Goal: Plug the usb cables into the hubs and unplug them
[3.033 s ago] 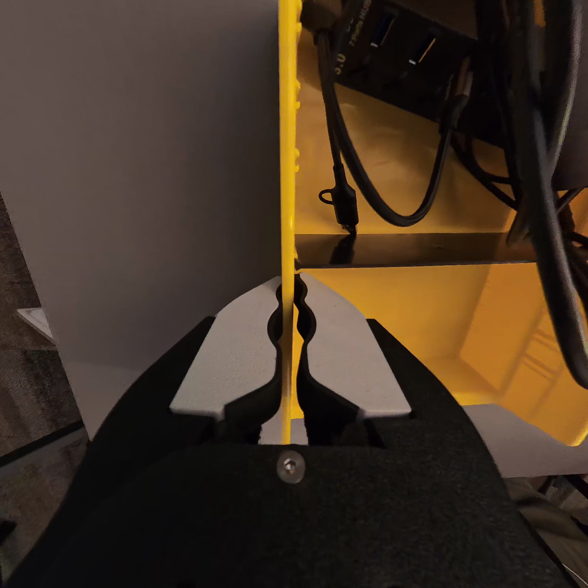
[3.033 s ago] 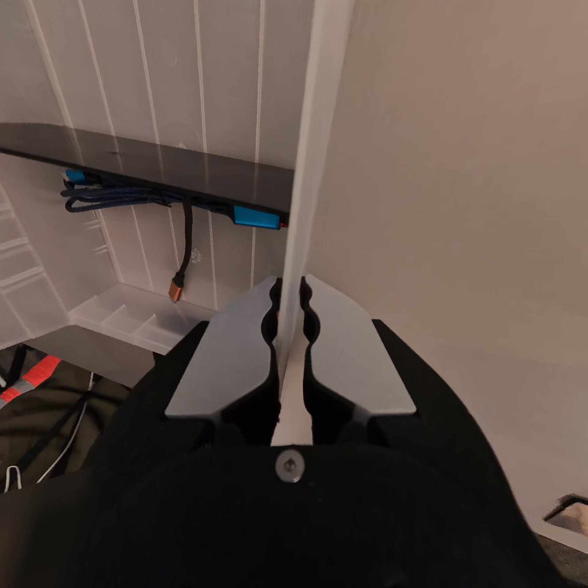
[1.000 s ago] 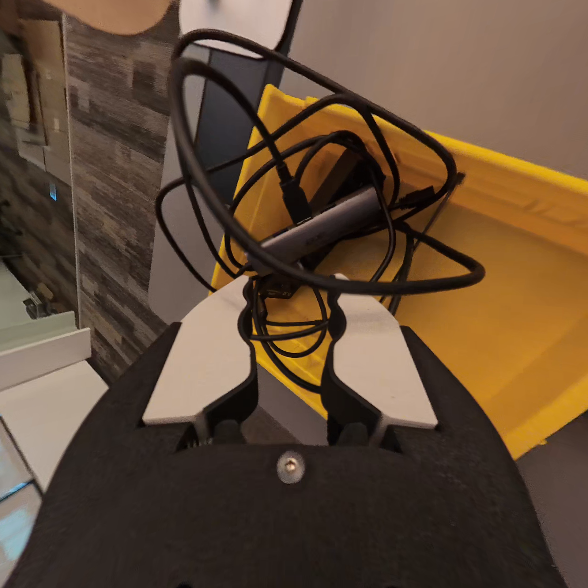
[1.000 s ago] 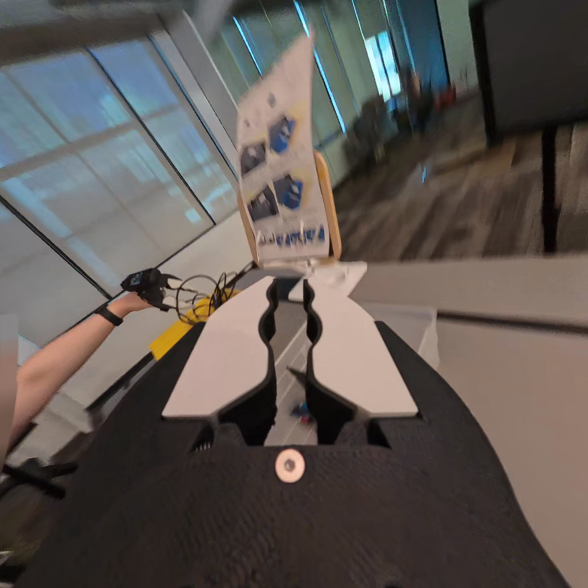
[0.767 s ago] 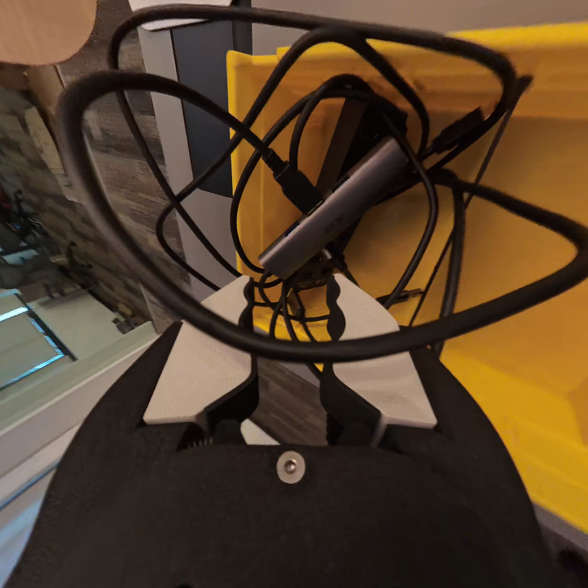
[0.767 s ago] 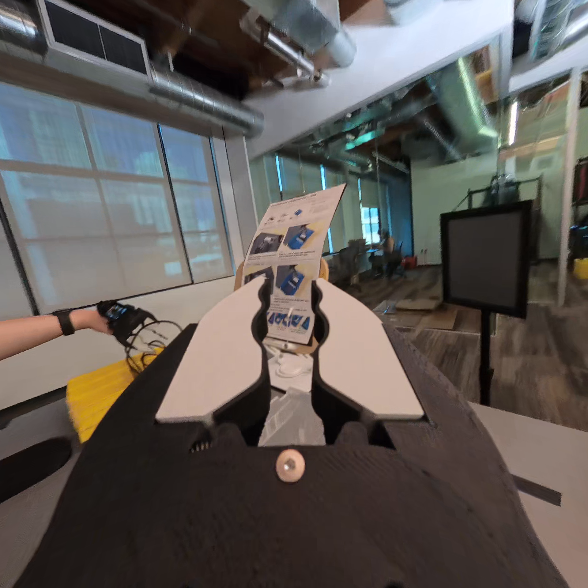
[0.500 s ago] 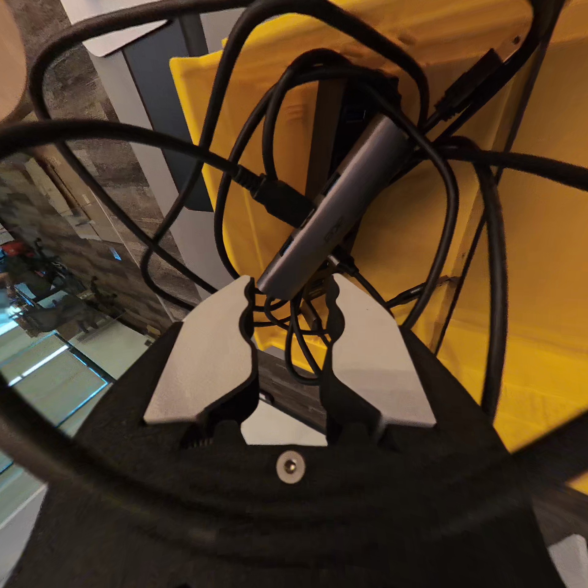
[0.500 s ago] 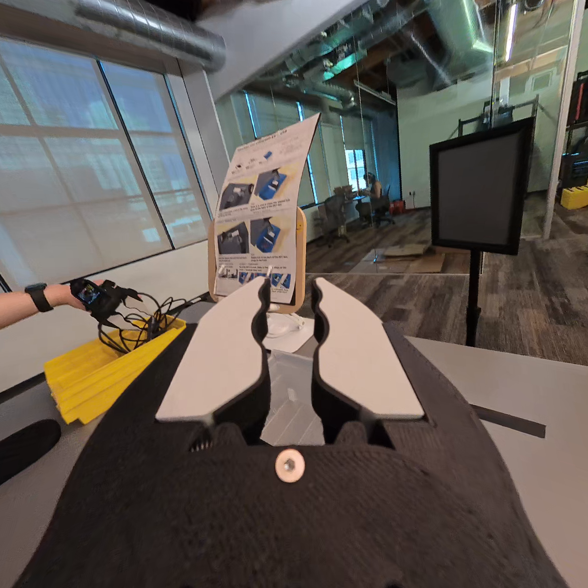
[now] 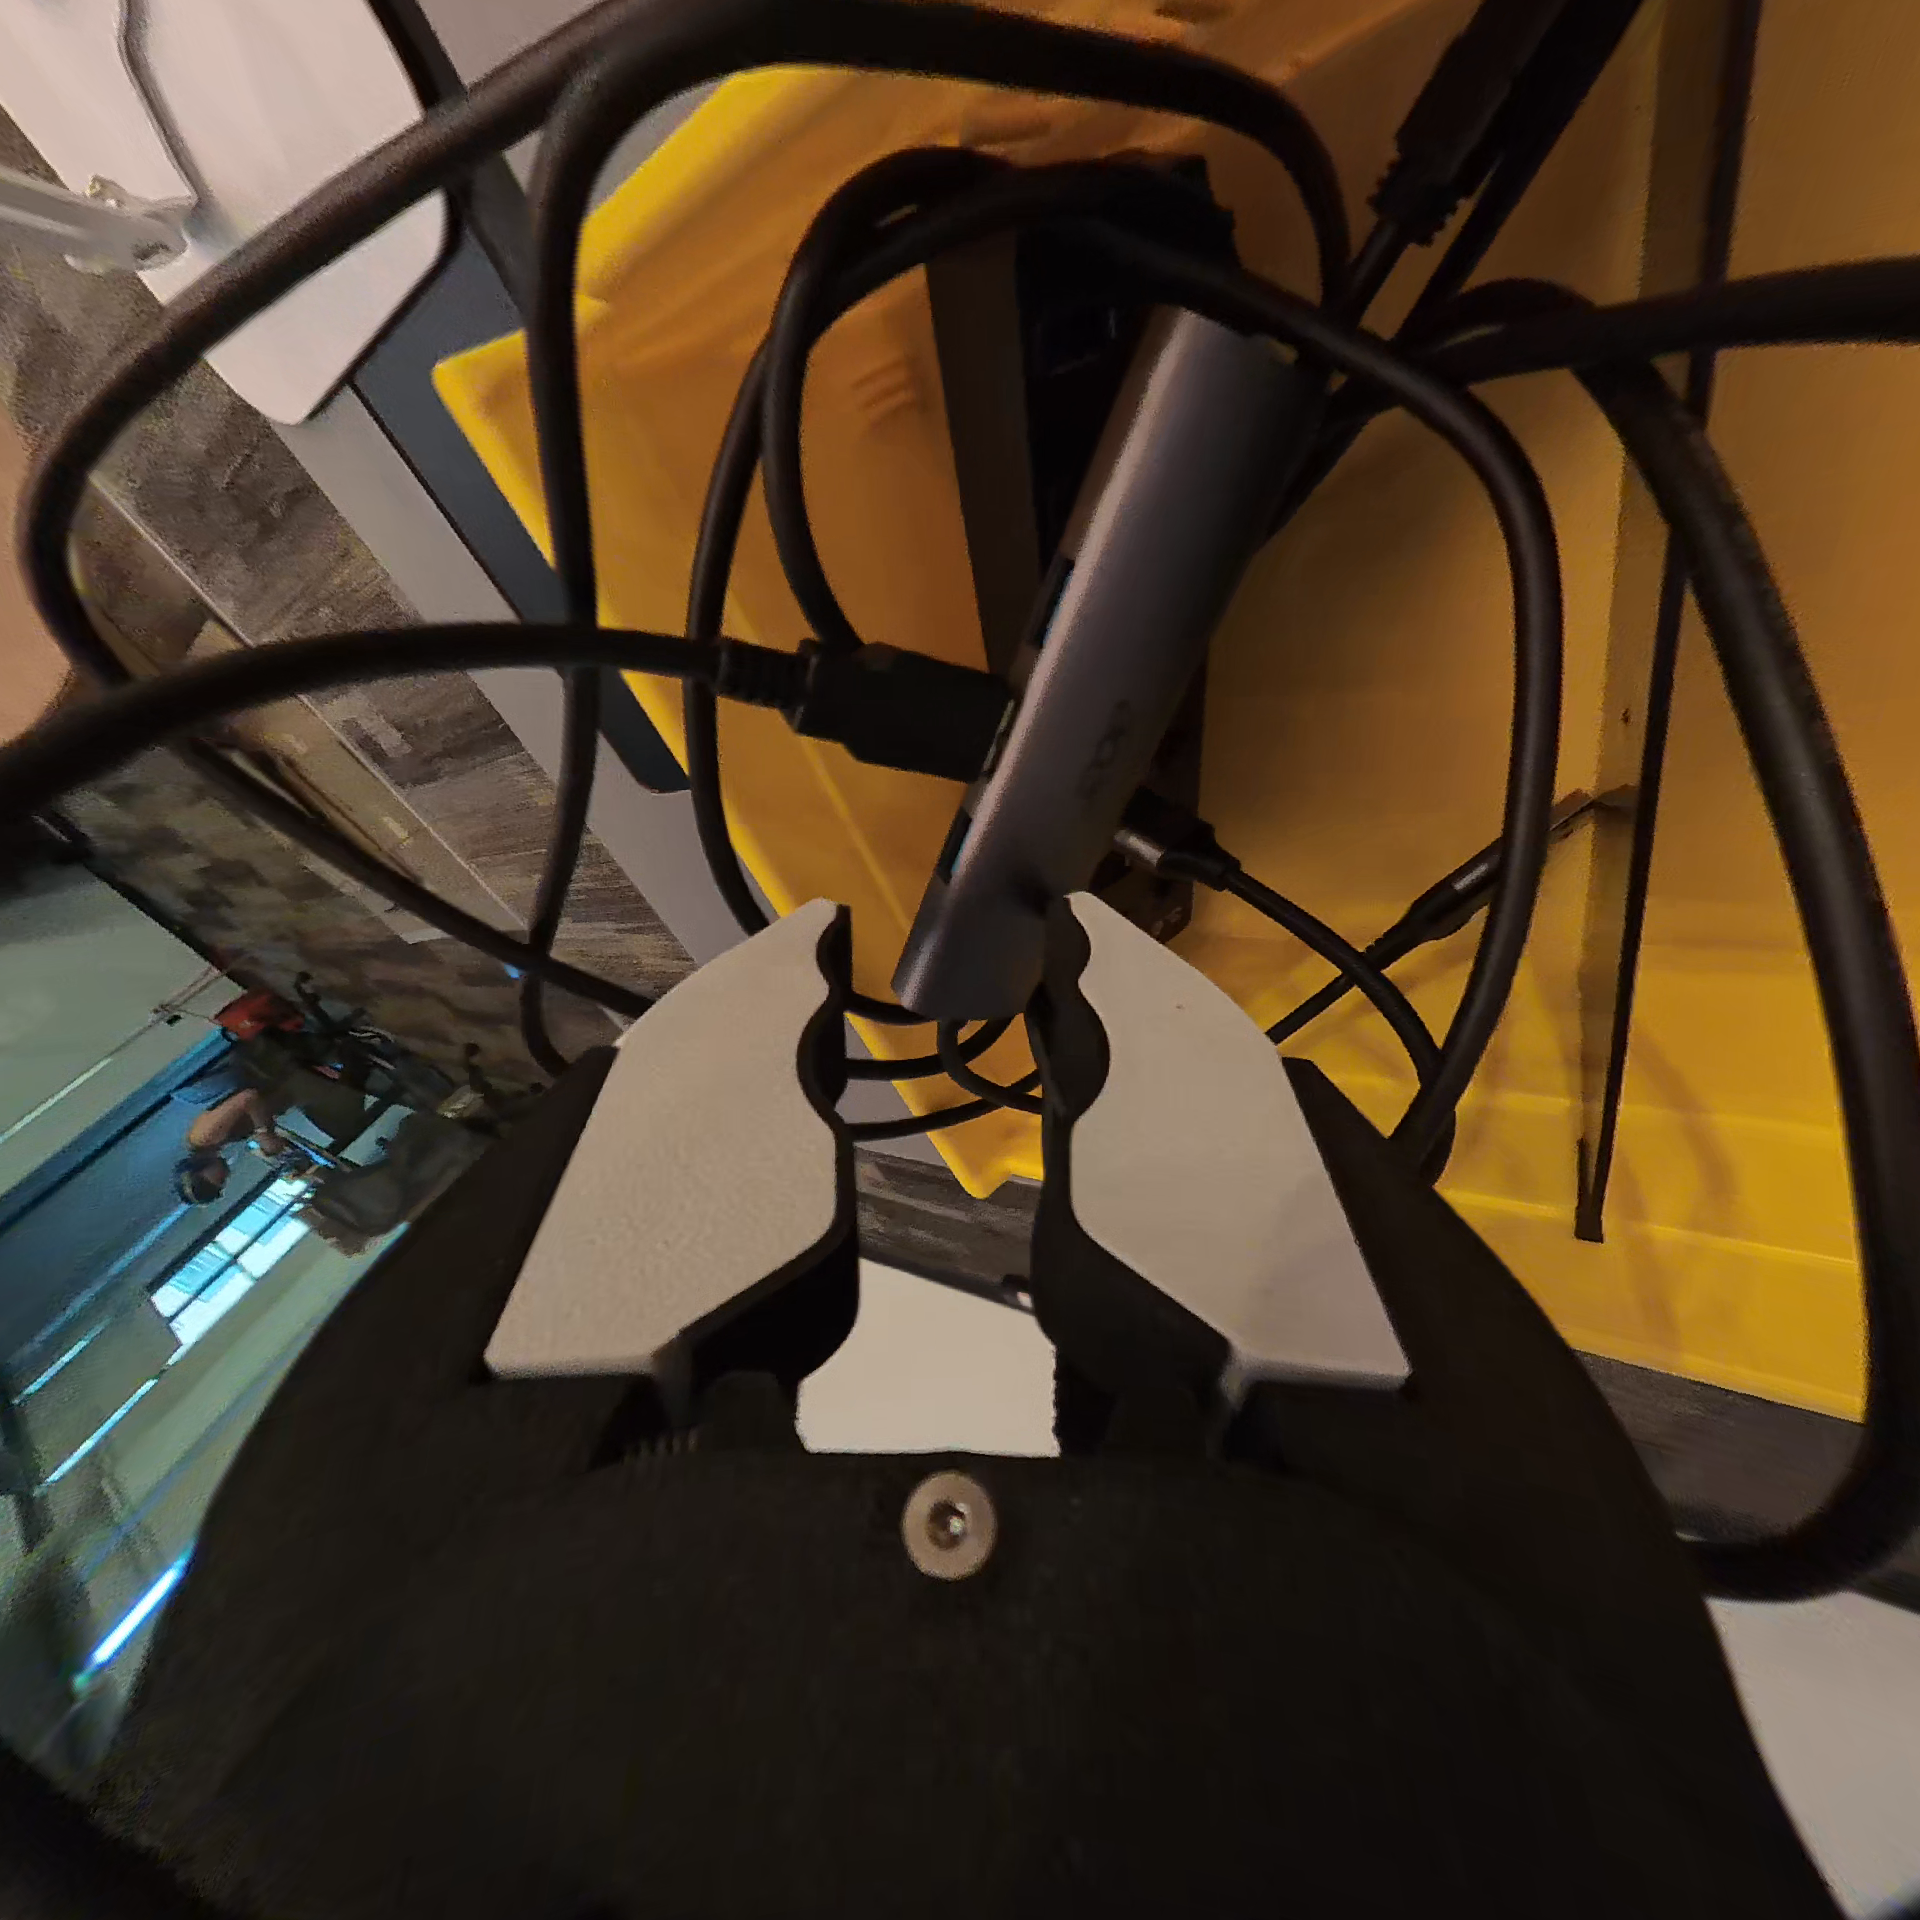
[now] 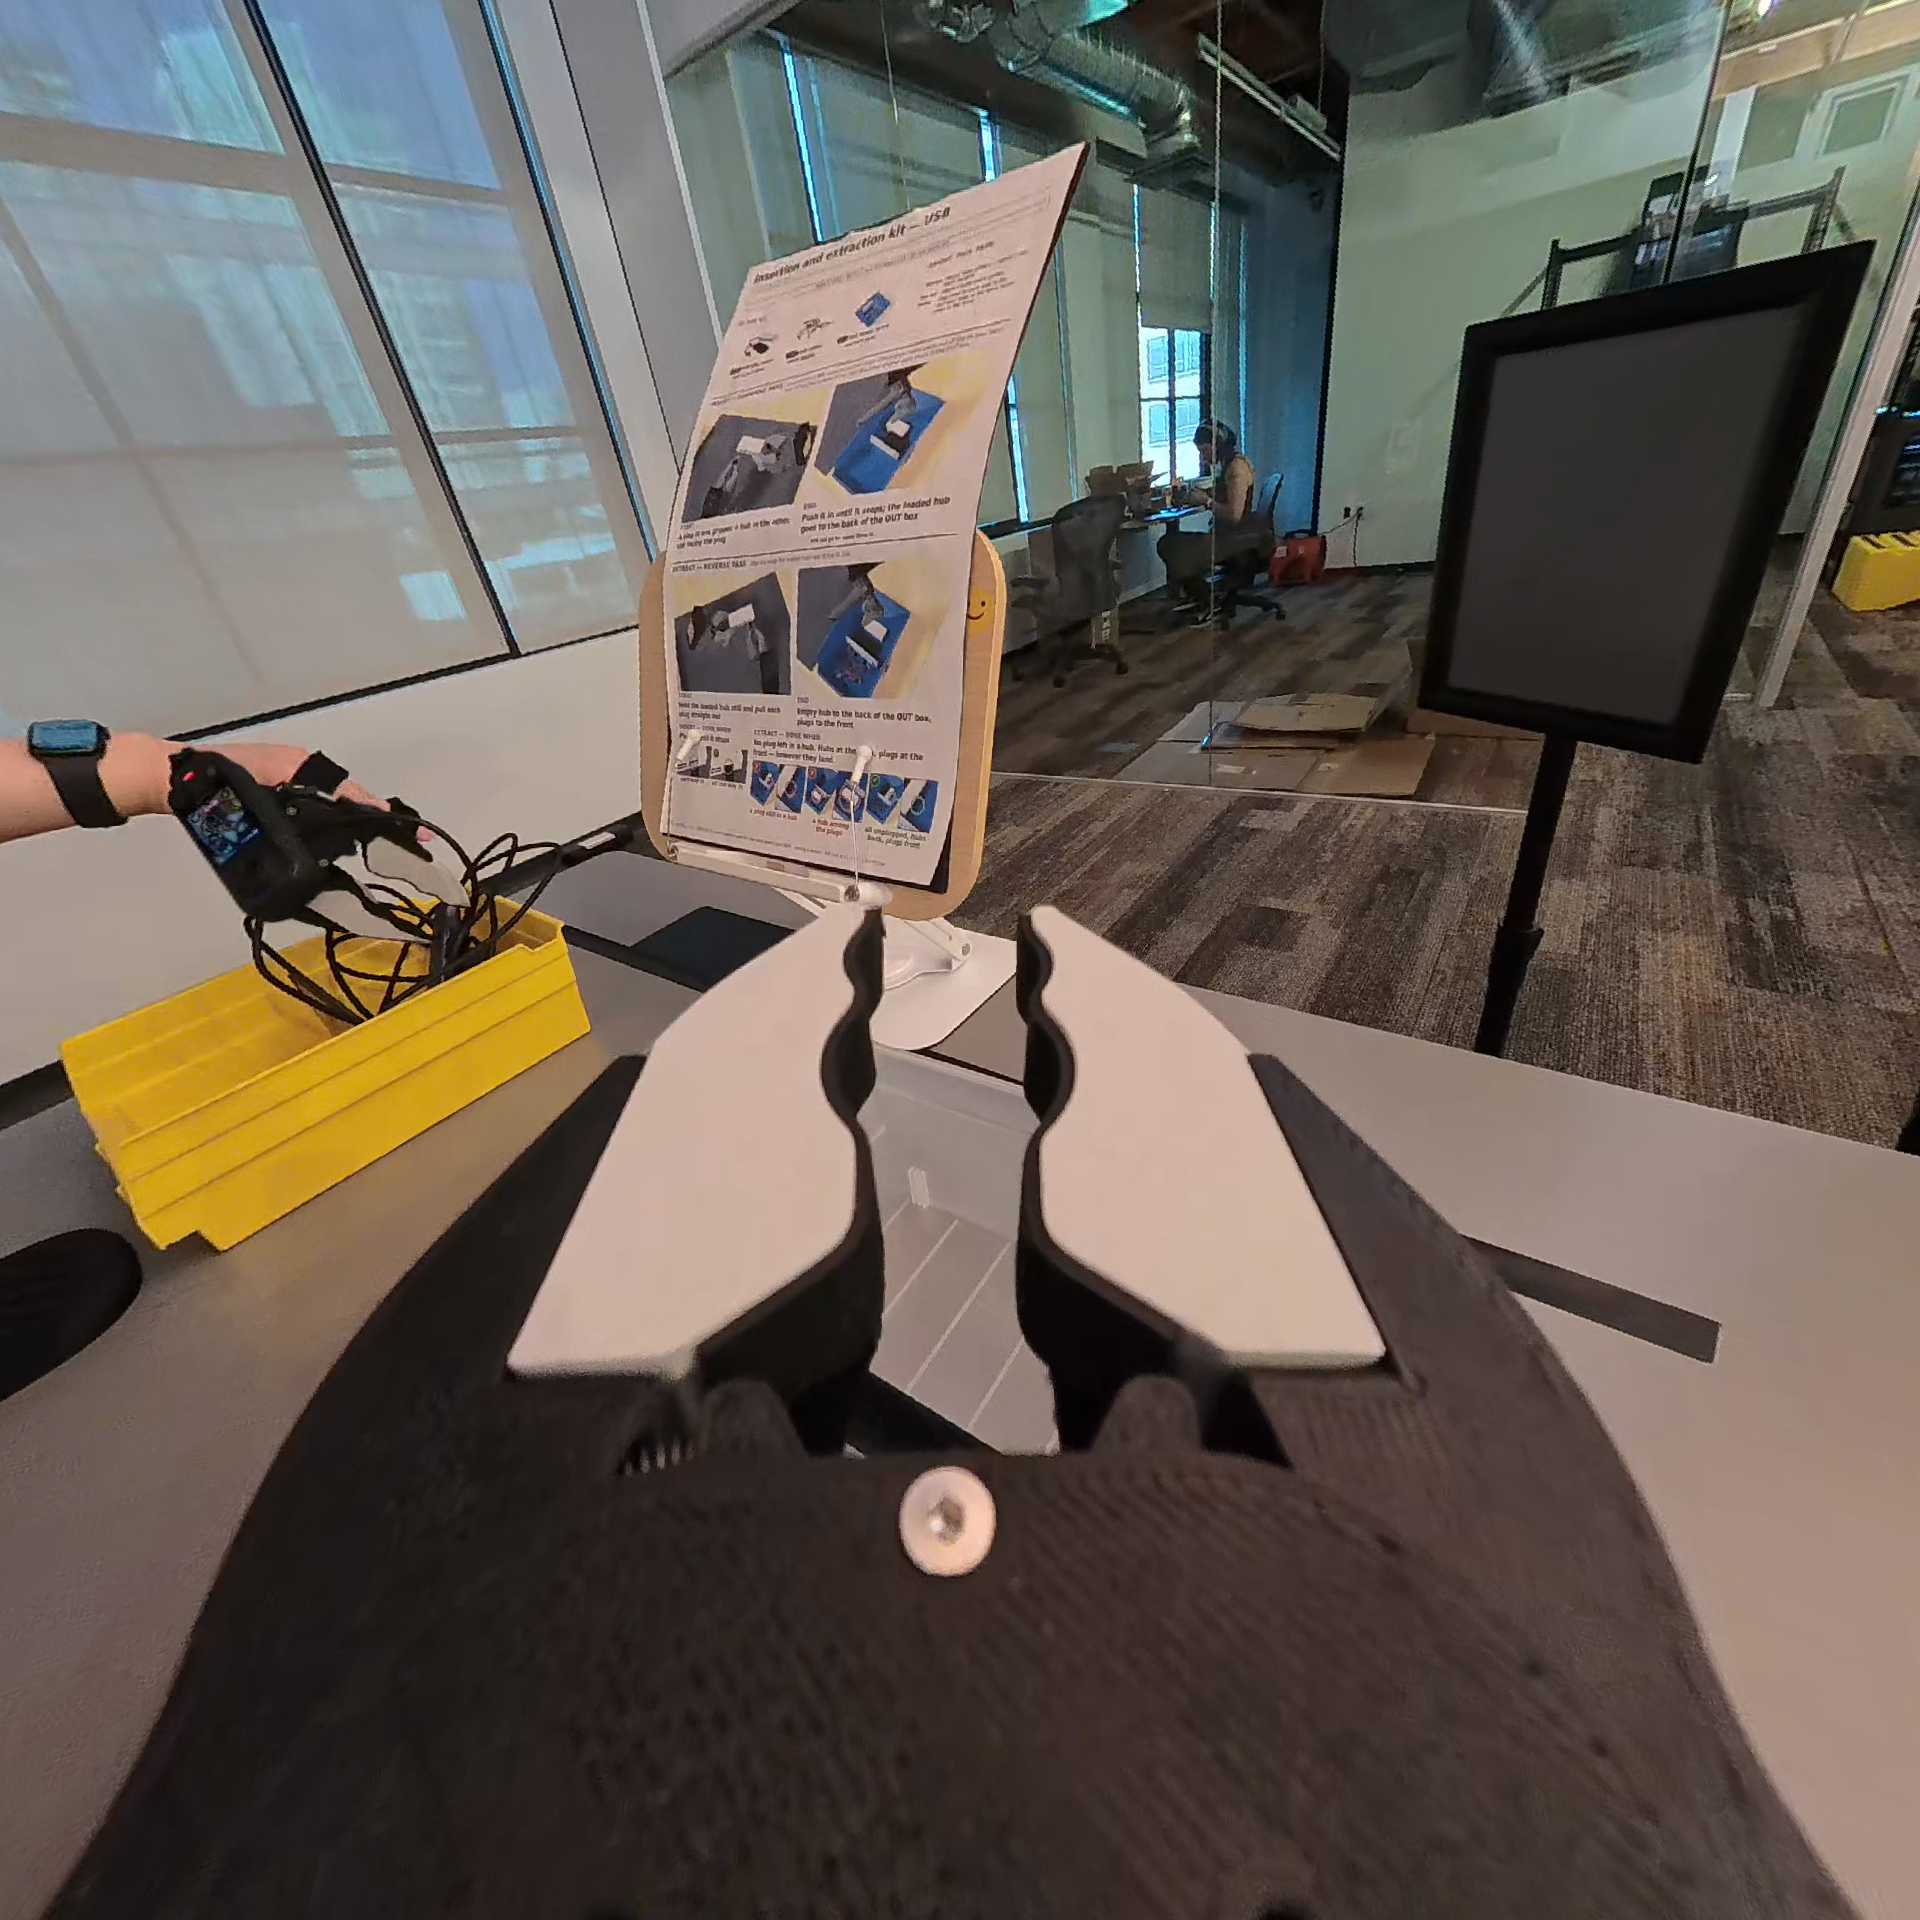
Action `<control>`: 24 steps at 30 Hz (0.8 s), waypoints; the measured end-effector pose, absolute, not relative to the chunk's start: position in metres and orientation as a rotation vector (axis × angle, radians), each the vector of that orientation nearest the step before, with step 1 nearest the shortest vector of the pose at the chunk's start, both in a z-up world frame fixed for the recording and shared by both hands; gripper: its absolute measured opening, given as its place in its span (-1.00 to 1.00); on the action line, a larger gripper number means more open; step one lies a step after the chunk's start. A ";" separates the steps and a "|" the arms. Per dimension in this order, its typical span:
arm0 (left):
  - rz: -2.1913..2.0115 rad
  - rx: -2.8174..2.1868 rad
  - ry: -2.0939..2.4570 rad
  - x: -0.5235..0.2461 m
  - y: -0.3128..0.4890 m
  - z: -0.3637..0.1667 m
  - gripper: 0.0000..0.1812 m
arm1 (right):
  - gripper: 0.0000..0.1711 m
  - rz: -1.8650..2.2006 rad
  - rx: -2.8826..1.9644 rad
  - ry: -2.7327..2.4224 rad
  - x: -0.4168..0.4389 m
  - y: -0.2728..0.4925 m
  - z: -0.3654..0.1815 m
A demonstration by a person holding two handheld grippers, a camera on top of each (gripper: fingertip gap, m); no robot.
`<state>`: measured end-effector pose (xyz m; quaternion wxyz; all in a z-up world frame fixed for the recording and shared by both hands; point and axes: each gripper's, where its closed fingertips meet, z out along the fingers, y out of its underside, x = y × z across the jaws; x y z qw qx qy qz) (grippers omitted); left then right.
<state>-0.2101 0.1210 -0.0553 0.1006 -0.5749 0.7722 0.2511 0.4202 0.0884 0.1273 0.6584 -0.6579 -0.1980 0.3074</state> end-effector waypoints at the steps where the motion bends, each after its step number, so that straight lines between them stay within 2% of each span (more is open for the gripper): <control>1: 0.760 -1.673 2.292 -0.210 0.122 -0.056 -0.60 | -0.71 0.697 -1.494 -0.448 0.420 0.089 0.127; 6: 0.825 -1.561 2.326 -0.208 0.124 -0.059 -0.60 | -0.71 0.699 -1.524 -0.447 0.417 0.095 0.120; 11: 0.900 -1.492 2.383 -0.211 0.123 -0.065 -0.76 | -0.71 0.692 -1.542 -0.462 0.413 0.096 0.117; 16: 0.921 -1.498 2.377 -0.211 0.122 -0.063 -0.78 | -0.72 0.700 -1.536 -0.456 0.414 0.096 0.118; 17: 0.935 -1.487 2.375 -0.210 0.122 -0.062 -0.82 | -0.72 0.703 -1.536 -0.453 0.414 0.096 0.118; 18: 0.956 -1.462 2.366 -0.209 0.123 -0.058 -1.00 | -0.72 0.706 -1.536 -0.452 0.414 0.096 0.118; 24: 0.989 -1.471 2.342 -0.209 0.122 -0.050 -1.00 | -0.72 0.717 -1.542 -0.454 0.414 0.097 0.116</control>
